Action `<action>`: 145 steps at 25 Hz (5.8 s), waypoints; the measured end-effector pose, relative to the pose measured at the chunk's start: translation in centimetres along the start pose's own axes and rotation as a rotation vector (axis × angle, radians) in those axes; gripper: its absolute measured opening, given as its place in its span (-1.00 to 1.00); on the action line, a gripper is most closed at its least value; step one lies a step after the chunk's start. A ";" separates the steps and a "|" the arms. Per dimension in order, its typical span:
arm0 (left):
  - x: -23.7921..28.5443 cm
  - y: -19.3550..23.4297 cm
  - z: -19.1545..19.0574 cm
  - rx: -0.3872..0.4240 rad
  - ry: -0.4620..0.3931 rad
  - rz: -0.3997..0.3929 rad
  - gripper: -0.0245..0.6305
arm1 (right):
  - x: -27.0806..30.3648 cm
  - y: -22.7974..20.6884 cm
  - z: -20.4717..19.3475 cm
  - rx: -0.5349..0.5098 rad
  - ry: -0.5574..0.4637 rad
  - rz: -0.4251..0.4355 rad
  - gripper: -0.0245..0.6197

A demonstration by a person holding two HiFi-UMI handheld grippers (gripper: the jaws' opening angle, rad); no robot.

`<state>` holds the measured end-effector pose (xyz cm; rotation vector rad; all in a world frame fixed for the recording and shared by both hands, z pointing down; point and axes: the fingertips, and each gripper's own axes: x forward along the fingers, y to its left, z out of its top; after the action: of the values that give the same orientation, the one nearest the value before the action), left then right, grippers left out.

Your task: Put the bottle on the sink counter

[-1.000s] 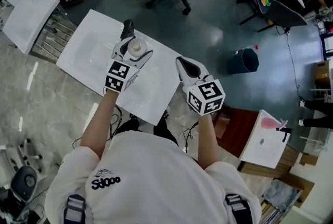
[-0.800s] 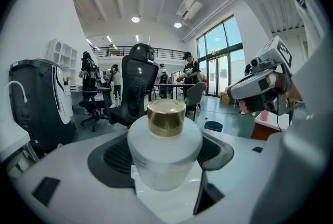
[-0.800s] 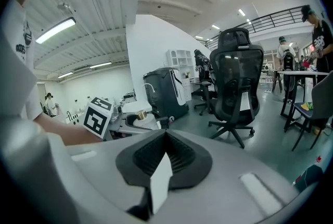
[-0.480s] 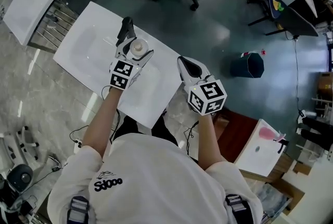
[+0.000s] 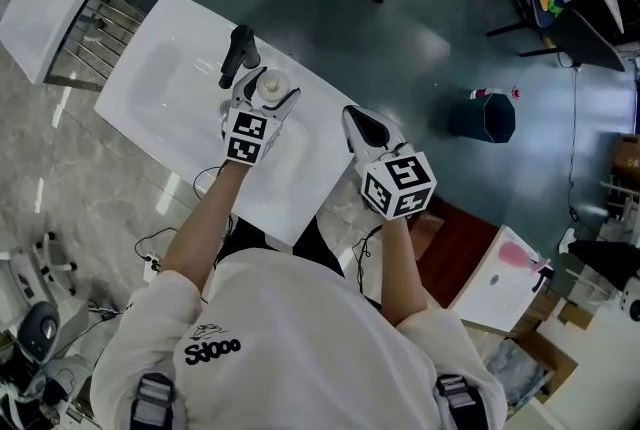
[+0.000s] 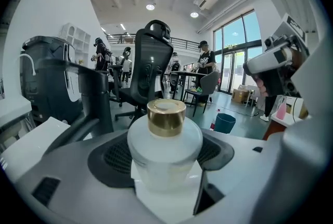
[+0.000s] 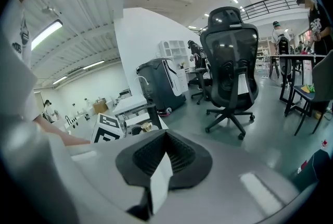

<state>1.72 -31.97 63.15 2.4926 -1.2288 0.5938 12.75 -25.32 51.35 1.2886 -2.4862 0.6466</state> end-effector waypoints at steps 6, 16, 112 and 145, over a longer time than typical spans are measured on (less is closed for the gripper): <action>1.9 0.1 -1.7 -0.022 0.022 0.002 0.11 | 0.7 -0.6 -0.9 0.026 0.023 -0.009 -0.90; 4.0 0.5 -3.0 -0.023 0.040 0.026 0.11 | 0.5 -1.2 -3.2 0.044 0.076 -0.018 -0.90; -22.1 -2.6 21.1 0.293 -0.410 -0.073 -0.91 | -8.7 8.9 15.0 -0.358 -0.316 -0.131 -0.89; -22.4 -3.1 19.7 0.328 -0.333 -0.082 -0.91 | -8.2 10.2 13.5 -0.354 -0.270 -0.106 -0.90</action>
<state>-3.52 -23.49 34.83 2.9971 -1.2123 0.3957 8.58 -21.18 33.48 1.4267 -2.5607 0.0009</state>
